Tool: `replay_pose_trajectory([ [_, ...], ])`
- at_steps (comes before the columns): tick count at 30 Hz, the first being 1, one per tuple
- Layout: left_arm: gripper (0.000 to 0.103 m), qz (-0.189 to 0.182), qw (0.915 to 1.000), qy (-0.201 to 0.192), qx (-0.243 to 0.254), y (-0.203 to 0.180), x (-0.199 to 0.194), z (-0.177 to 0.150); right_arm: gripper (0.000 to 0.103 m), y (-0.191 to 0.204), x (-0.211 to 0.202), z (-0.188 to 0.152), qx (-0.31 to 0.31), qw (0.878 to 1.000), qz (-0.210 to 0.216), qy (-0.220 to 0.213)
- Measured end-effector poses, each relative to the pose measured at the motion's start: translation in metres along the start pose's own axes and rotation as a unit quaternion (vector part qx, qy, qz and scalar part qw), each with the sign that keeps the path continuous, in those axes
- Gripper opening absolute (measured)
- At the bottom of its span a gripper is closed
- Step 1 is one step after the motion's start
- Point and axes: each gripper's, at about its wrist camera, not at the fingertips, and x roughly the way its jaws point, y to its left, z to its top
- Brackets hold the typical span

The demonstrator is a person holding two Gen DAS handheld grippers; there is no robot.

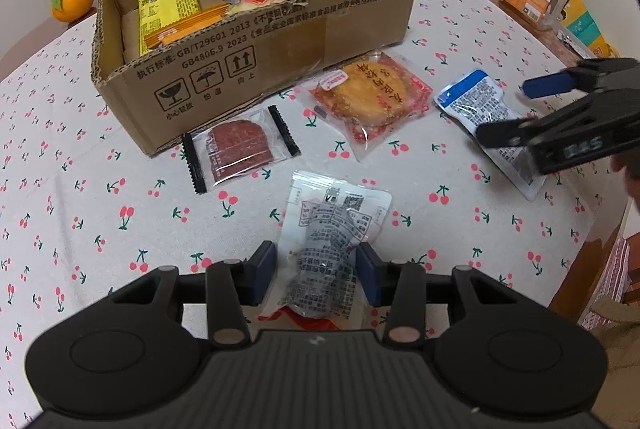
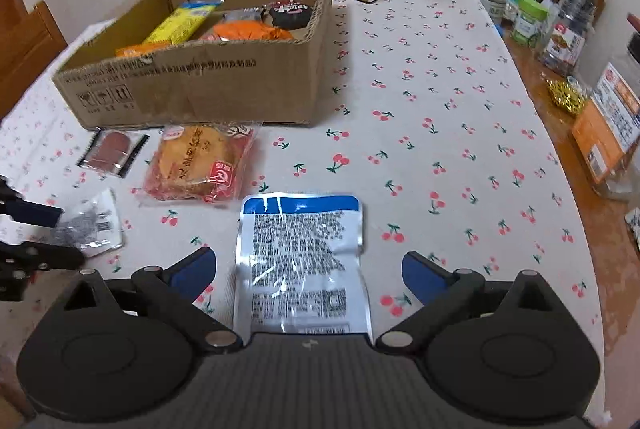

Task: Organize snacks
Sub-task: 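Lift the white-blue packet with right tool while left tool lifts the clear packet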

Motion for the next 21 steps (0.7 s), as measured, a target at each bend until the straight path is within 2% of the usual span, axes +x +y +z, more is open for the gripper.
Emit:
replay_pose_trajectory([
  [1, 0.043, 0.000, 1.0000, 0.001, -0.001, 0.000, 0.000, 0.000, 0.100, 0.002, 0.004, 0.000, -0.004, 1.000, 0.002, 0.002],
  [2, 0.043, -0.002, 1.0000, 0.002, -0.002, 0.000, 0.000, 0.001, 0.095, 0.005, 0.009, 0.001, -0.008, 1.000, 0.004, 0.008],
  [3, 0.043, -0.004, 1.0000, 0.002, -0.004, 0.000, 0.000, 0.002, 0.092, 0.010, 0.013, 0.000, -0.017, 1.000, -0.008, 0.009],
  [5, 0.043, -0.008, 0.9999, 0.001, -0.007, 0.000, -0.001, 0.002, 0.078, 0.014, 0.011, 0.000, -0.029, 1.000, -0.003, -0.003],
  [21, 0.043, -0.014, 0.9998, -0.015, -0.006, 0.000, -0.033, 0.019, 0.076, 0.003, -0.018, 0.009, -0.037, 0.999, 0.008, 0.008],
])
